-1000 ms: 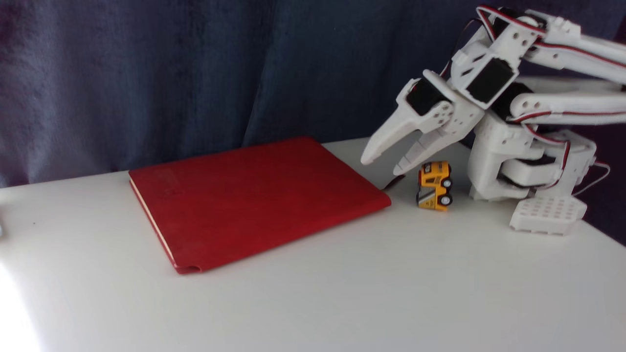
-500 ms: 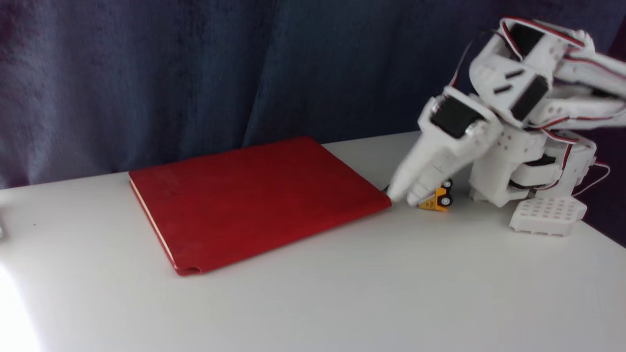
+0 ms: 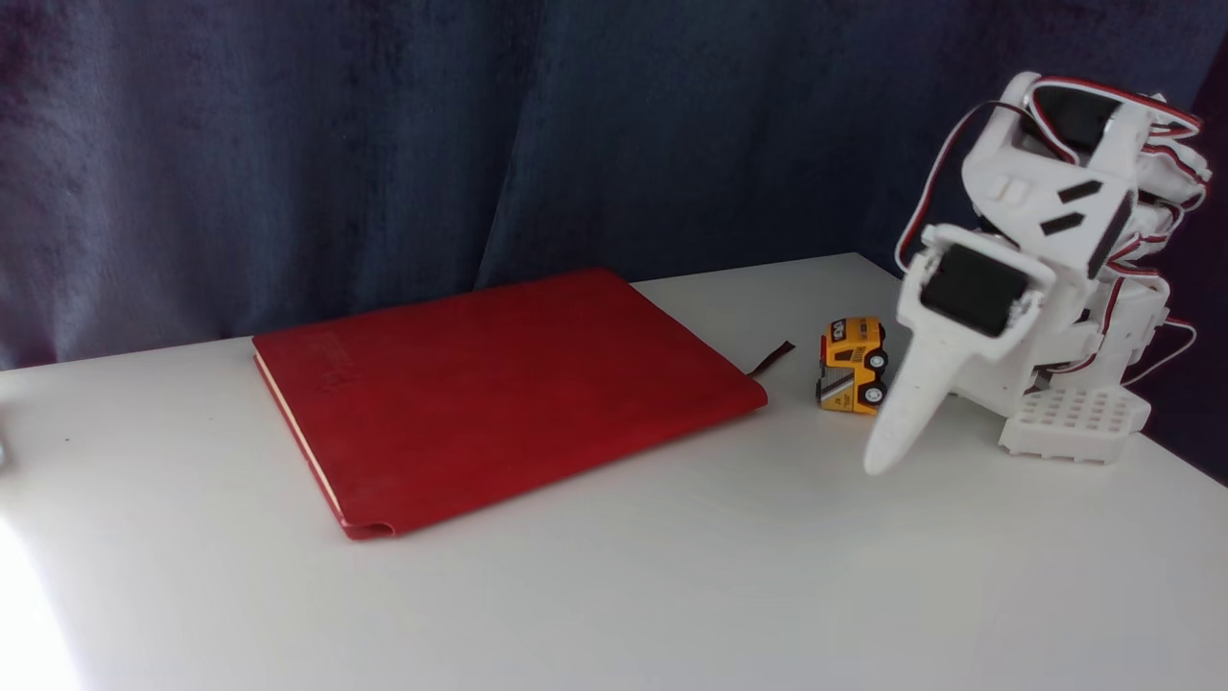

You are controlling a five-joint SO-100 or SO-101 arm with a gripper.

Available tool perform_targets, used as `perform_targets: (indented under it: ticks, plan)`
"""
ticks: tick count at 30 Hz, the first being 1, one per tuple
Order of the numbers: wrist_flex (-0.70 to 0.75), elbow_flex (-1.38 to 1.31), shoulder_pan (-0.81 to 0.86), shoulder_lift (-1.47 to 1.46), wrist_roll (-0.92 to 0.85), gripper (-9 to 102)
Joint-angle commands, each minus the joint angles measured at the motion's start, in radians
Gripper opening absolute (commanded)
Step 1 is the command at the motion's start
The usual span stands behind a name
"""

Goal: Grasp a toy truck onto the red notebook.

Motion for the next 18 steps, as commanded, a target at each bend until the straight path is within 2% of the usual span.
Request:
perform_targets:
  ticks: [1, 7, 14, 15, 18]
  plan:
    - [-0.002, -0.005, -0.018, 0.017, 0.006, 9]
    - [-0.017, 0.002, 0.038, 0.017, 0.005, 7]
    - [-0.023, 0.003, 0.020, 0.017, -0.009, 0]
    - [-0.032, 0.006, 0.051, 0.015, -0.009, 0]
    - [-0.006, -0.014, 0.110, 0.015, -0.017, 10]
